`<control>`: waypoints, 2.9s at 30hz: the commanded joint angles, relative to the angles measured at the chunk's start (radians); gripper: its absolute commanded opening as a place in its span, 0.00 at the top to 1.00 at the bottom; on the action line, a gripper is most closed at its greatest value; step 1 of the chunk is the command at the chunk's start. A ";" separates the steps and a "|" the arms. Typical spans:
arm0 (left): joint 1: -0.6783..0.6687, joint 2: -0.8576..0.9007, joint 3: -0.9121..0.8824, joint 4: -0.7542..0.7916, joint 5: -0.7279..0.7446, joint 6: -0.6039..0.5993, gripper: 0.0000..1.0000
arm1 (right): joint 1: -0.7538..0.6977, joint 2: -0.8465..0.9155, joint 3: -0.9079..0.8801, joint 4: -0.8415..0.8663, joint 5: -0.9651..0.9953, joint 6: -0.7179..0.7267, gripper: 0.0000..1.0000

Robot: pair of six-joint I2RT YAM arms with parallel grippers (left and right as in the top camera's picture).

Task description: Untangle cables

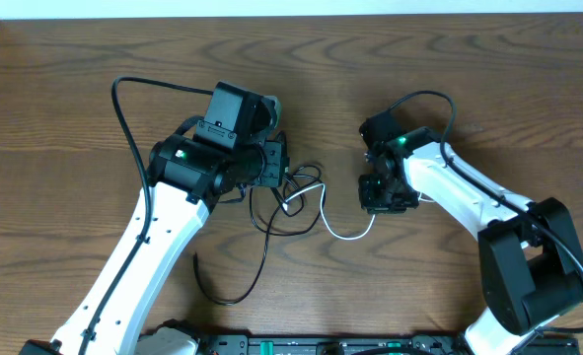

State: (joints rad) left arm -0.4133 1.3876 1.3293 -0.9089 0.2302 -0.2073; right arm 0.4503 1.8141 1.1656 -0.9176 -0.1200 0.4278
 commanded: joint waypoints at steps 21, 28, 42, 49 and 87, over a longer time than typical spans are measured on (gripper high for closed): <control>0.000 0.004 0.010 -0.007 -0.010 0.015 0.92 | 0.010 0.019 -0.090 0.184 0.121 0.061 0.76; 0.000 0.004 0.010 -0.007 -0.010 0.016 0.92 | 0.010 0.019 -0.090 0.194 0.121 0.061 0.95; 0.000 0.004 0.010 -0.007 -0.010 0.016 0.92 | 0.008 0.018 -0.087 0.193 0.087 0.001 0.99; 0.000 0.004 0.010 -0.010 -0.010 0.016 0.92 | 0.008 0.018 -0.087 0.193 0.087 0.001 0.99; 0.000 0.004 0.010 -0.010 -0.011 0.016 0.92 | -0.828 -0.204 0.745 -0.434 -0.171 -0.298 0.86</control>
State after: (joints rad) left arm -0.4133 1.3880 1.3293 -0.9169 0.2298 -0.2050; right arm -0.3977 1.6207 1.9392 -1.3205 0.0406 0.2512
